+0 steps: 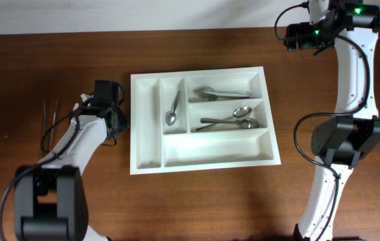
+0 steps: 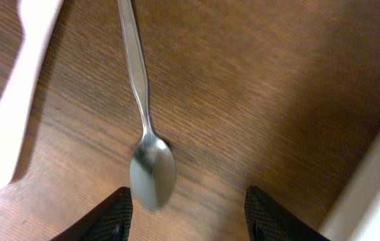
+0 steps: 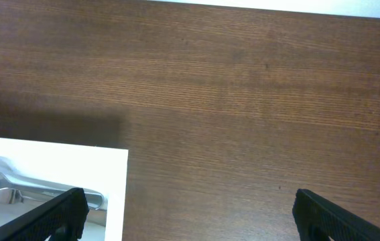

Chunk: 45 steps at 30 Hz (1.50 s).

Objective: Pack container
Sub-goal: 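Return the left gripper to the table and grasp the metal spoon, then place the spoon into the narrow compartment beside the first one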

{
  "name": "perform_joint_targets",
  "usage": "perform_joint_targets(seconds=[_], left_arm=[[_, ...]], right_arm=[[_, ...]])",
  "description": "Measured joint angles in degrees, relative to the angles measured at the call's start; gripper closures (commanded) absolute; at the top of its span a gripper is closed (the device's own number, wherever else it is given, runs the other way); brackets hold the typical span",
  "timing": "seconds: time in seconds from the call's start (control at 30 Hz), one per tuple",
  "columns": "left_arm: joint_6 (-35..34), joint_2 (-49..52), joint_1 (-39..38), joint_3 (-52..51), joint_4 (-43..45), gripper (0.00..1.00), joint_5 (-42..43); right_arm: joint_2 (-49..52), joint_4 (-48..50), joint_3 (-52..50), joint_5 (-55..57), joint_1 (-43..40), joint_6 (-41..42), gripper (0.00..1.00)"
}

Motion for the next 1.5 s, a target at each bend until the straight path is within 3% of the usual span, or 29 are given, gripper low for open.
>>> perform_joint_targets(seconds=[0.37, 0.43, 0.47, 0.57, 0.77, 0.9, 1.5], left_arm=[[0.0, 6.19, 4.81, 0.11, 1.95, 0.45, 1.07], [0.02, 6.19, 4.81, 0.11, 2.38, 0.52, 1.14], [-0.02, 6.27, 4.81, 0.11, 2.78, 0.62, 1.2], [0.22, 6.34, 4.81, 0.11, 3.52, 0.78, 2.12], [0.04, 6.38, 4.81, 0.11, 3.85, 0.81, 2.73], [0.04, 6.38, 4.81, 0.11, 3.85, 0.98, 2.73], [0.02, 6.38, 4.81, 0.57, 1.49, 0.98, 3.19]], right_arm=[[0.0, 0.02, 0.0, 0.0, 0.0, 0.0, 0.01], [0.0, 0.02, 0.0, 0.0, 0.0, -0.02, 0.01], [0.0, 0.02, 0.0, 0.0, 0.0, -0.02, 0.01], [0.0, 0.02, 0.0, 0.0, 0.0, -0.02, 0.01], [0.0, 0.02, 0.0, 0.0, 0.0, 0.0, 0.01], [0.0, 0.02, 0.0, 0.0, 0.0, -0.04, 0.01], [0.0, 0.02, 0.0, 0.0, 0.0, -0.02, 0.01]])
